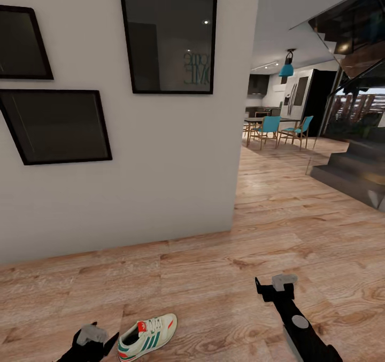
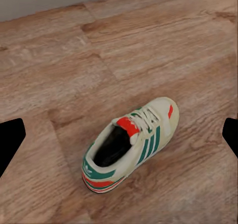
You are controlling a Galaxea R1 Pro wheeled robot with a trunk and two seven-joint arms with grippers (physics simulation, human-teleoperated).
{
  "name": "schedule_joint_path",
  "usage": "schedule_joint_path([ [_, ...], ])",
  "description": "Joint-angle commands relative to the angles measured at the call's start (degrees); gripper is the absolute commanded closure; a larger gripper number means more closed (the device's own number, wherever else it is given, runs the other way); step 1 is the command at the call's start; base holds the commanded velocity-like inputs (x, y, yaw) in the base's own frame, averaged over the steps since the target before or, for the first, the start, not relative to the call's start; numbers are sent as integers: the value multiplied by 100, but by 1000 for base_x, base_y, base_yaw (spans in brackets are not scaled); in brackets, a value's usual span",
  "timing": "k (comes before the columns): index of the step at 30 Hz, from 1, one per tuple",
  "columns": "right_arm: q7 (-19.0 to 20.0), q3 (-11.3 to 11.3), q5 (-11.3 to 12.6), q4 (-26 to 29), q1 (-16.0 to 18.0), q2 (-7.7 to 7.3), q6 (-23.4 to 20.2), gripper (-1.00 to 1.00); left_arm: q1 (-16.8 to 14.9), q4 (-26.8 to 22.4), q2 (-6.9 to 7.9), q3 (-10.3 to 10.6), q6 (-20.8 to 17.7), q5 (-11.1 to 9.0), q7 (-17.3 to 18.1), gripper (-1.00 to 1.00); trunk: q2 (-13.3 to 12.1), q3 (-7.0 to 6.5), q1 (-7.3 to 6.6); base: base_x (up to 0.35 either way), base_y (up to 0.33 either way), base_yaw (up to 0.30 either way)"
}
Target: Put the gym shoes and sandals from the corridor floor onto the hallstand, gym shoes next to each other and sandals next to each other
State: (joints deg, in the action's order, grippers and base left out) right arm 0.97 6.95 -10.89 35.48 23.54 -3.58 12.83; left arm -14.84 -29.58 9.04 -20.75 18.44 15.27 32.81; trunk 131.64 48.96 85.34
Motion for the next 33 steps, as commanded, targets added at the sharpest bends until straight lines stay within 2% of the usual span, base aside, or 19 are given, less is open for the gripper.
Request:
schedule_joint_path([
  [1, 35, 26, -59, 179, 2, 4, -169, -100, -96, -8, 0, -44, -114, 233, 58, -100, 2, 7, -1, 0, 0, 0],
  [2, 143, 23, -57, 583, 4, 8, -582, -100, -289, -19, -11, -25, -378, 638, 111, -100, 2, 7, -1, 0, 0, 0],
  [8, 636, 19, -55, 1492, 4, 13, -1491, -100, -734, -14, -52, 136, -822, 1695, 238, -100, 2, 7, -1, 0, 0, 0],
  [9, 914, 22, -57, 1778, 3, 14, -1767, -100, -869, 9, -72, 224, -941, 2086, 271, -100, 2, 7, -1, 0, 0, 0],
  [10, 993, 23, -60, 1845, 3, 14, -1834, -100, -899, 16, -79, 246, -976, 2191, 278, -100, 2, 7, -1, 0, 0, 0],
  [11, 1193, 30, -67, 2004, 3, 10, -1996, -100, -972, 35, -104, 314, -1096, 2498, 297, -100, 2, 7, -1, 0, 0, 0],
  [16, 1295, 35, -72, 2104, 3, 1, -2084, -100, -1008, 47, -107, 363, -1187, 2695, 340, -100, 2, 7, -1, 0, 0, 0],
  [23, 1332, 26, -84, 2105, 2, -2, -2111, -100, -1018, 48, -80, 403, -1203, 2786, 524, -100, 2, 7, -1, 0, 0, 0],
  [27, 1341, 26, -88, 2110, 2, -4, -2122, -100, -1020, 48, -57, 402, -1193, 2841, 833, -100, 2, 7, -1, 0, 0, 0],
  [28, 1343, 23, -88, 2111, 2, -7, -2125, -100, -1022, 23, -48, 387, -1195, 2851, 1145, -100, 2, 7, -1, 27, 0, 0],
  [33, 1339, 17, -89, 2112, 2, -4, -2126, -100, -1023, -18, -71, 376, -1207, 2856, 1461, -100, 2, 7, -1, 139, 0, 0],
])
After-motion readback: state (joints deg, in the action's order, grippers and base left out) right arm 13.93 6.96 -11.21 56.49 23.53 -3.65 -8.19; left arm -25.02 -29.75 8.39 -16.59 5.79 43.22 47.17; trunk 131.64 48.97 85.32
